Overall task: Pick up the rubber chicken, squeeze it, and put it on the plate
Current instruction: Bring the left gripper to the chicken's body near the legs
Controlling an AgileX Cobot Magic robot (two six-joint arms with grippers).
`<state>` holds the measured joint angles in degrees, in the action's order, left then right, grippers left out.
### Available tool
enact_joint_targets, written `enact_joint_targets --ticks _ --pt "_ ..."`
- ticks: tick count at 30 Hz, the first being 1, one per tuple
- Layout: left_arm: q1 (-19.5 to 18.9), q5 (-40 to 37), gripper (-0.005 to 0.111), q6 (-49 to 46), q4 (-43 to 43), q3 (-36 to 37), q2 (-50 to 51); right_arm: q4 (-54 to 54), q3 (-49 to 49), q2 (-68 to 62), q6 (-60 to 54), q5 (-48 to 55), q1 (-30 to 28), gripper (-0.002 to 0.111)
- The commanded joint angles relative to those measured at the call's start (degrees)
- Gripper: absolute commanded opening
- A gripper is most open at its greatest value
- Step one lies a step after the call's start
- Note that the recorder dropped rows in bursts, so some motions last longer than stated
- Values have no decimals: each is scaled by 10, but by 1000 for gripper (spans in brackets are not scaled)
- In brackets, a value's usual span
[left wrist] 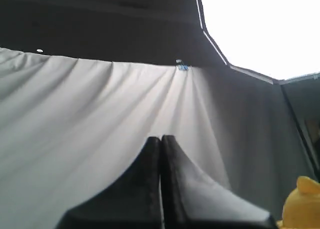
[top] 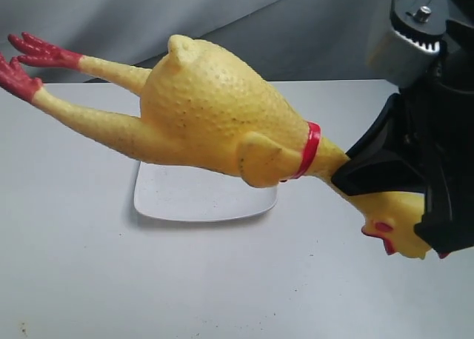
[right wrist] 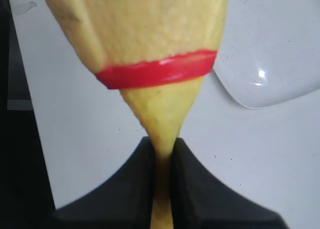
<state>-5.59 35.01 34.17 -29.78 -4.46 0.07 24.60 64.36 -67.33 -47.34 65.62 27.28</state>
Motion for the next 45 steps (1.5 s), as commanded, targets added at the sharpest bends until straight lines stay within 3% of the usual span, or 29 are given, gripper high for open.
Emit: enact_joint_targets --ticks 1,5,7,8,11,13,19,21,25,30,33,36,40,45 --pt "-2 -56 1 111 -253 -96 35 15 1 5 -1 -20 2 0" --pt "19 11 9 247 -531 -204 119 21 1 5 -1 -23 2 0" --pt "58 42 23 319 -689 -276 206 42 1 5 -1 -22 2 0" --pt "74 43 29 335 -702 -297 236 51 1 5 -1 -19 2 0" --pt "115 40 64 298 -702 -350 346 80 1 5 0 -7 2 0" --pt "137 39 72 266 -702 -375 388 80 1 2 12 -7 2 0" --pt "226 28 72 207 -702 -371 439 41 1 -84 50 -12 2 0" --pt "247 -14 72 194 -702 -351 441 38 1 -116 50 -34 2 0" --pt "301 -129 72 41 -702 -295 466 38 1 -148 50 -69 2 0" --pt "400 -350 72 -200 -702 -264 498 38 1 -165 48 -67 2 0" --pt "452 -432 72 -208 -702 -262 518 38 1 -165 41 -70 2 0" --pt "494 -459 72 -209 -702 -262 539 38 1 -165 41 -70 2 0" --pt "532 -474 72 -217 -702 -262 579 55 1 -165 43 -69 2 0" --pt "565 -561 72 -257 -702 -262 630 74 1 -165 40 -57 2 0"
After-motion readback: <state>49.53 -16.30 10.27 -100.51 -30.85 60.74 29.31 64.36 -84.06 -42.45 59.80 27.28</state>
